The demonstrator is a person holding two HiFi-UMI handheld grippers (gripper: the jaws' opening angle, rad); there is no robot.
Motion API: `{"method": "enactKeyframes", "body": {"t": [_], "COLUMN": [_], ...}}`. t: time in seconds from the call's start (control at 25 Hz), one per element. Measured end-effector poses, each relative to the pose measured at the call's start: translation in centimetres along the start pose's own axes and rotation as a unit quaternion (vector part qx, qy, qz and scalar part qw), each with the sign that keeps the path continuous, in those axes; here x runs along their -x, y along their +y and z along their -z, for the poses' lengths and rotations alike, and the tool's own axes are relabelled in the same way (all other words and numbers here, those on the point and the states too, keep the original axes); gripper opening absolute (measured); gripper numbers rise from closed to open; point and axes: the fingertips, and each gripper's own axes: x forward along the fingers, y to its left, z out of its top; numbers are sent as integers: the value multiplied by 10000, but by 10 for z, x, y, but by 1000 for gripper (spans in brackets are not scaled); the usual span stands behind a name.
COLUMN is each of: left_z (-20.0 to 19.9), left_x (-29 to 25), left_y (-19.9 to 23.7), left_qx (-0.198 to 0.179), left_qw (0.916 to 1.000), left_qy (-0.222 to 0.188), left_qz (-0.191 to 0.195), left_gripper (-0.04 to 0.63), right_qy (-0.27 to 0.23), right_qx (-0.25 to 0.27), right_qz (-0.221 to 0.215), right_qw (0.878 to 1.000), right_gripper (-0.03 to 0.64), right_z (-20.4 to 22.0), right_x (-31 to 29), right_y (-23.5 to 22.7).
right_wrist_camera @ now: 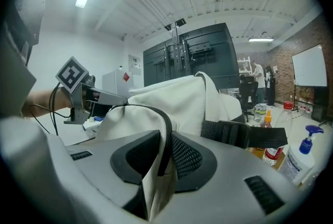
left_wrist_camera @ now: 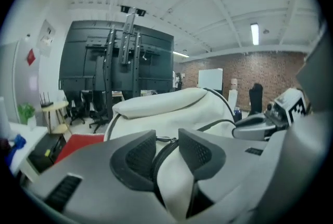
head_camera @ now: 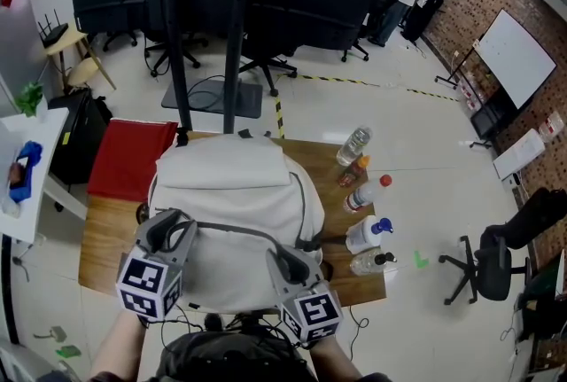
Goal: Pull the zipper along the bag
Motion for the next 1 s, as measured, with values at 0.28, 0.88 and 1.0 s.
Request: {"method": "enactKeyframes", "body": {"t": [0.28,0.88,1.0], "left_z": [-3,6,9], "left_x": [5,-3,-5], "left_y": [-1,15,13], "left_qx": [-292,-690,-543], "left_qw": [9994,9939,9939], "left_qy": [47,376,452], "left_qz": [169,770,849], "left_gripper": [229,295,291], "right_qy": [-50,-33,-30], "right_qx": [2,-27,-28], "right_qz": [-44,1,34], "right_qw": [10000,10000,10000], "right_gripper": [78,78,77], "right_z": [-4,-6,-4], "right_x": [0,-1,-2], "right_y": [1,1,-1]}}
